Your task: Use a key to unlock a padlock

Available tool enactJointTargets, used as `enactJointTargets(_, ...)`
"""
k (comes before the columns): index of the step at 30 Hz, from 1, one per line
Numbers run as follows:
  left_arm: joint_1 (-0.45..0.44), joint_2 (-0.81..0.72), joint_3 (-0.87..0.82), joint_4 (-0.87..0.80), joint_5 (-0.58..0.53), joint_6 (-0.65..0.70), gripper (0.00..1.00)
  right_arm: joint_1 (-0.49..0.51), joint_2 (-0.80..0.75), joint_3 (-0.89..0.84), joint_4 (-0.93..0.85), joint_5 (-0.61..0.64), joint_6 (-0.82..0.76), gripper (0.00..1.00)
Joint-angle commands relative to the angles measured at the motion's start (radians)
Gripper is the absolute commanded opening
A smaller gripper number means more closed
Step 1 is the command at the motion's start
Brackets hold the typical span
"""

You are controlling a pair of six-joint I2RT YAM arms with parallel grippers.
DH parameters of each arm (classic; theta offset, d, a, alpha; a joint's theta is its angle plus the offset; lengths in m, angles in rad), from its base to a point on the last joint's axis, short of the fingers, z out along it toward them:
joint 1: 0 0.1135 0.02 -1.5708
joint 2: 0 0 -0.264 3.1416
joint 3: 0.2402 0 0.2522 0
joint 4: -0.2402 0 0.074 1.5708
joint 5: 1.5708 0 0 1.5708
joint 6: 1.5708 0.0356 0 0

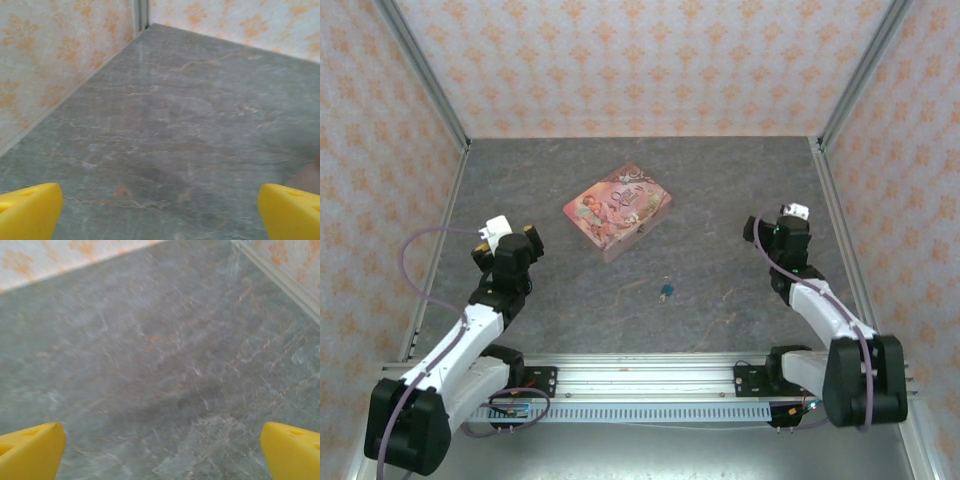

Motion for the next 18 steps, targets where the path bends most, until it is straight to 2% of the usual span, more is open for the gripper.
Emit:
enactJointTargets(1,0.007,0.055,-0.016,0.193,-0.055,0.094,1.0,-0.01,0.118,-0.031,0.3,0.016,-0.068,0.99)
enactJointTargets(4,0.009,0.126,-0.054,0.317,-0.016,0.146,1.0,-0.016,0.227,-0.054,0.455,-0.006,-0.112,0.99)
enactJointTargets(9,0.031,0.229,-0.101,0.51,0.078,0.201,1.0,-0.045,0.371,-0.104,0.666,-0.074,-0.101,0.99)
enactJointTargets(10,0.038,0.255,-0.106,0.547,0.098,0.209,1.0,-0.045,0.379,-0.098,0.665,-0.084,-0.101,0.99)
enactJointTargets(12,0.055,0.308,-0.109,0.613,0.139,0.226,1.0,-0.046,0.365,-0.049,0.54,-0.097,-0.11,0.99)
enactJointTargets(18,0.105,0.478,-0.086,0.767,0.228,0.25,1.0,-0.047,0.37,-0.043,0.541,-0.076,-0.104,0.99)
